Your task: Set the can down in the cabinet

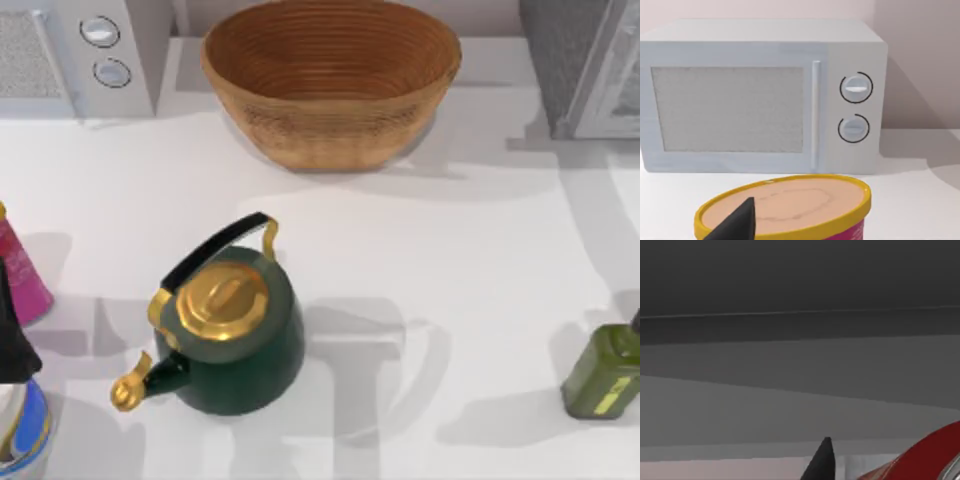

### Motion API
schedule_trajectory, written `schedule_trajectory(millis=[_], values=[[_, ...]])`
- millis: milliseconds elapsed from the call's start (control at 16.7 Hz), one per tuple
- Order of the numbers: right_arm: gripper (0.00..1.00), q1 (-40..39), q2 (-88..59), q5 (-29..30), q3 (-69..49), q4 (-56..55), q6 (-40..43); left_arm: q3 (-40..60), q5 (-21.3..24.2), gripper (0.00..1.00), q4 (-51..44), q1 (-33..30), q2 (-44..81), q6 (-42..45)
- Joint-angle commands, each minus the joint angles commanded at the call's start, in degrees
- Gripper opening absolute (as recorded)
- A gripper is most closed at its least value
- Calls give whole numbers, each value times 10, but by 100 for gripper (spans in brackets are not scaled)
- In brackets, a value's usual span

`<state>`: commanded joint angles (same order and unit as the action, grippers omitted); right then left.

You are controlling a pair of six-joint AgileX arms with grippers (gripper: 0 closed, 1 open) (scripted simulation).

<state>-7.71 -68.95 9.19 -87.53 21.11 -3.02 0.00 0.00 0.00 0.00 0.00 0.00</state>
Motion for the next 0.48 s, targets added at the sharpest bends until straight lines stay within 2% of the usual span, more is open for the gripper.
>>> schedule_trajectory(millis=[240,480], values=[[0,-24,-60,18,-107,24,16,0,0,100,0,0,0,0],[0,-29,-72,20,-124,31,19,0,0,100,0,0,0,0]])
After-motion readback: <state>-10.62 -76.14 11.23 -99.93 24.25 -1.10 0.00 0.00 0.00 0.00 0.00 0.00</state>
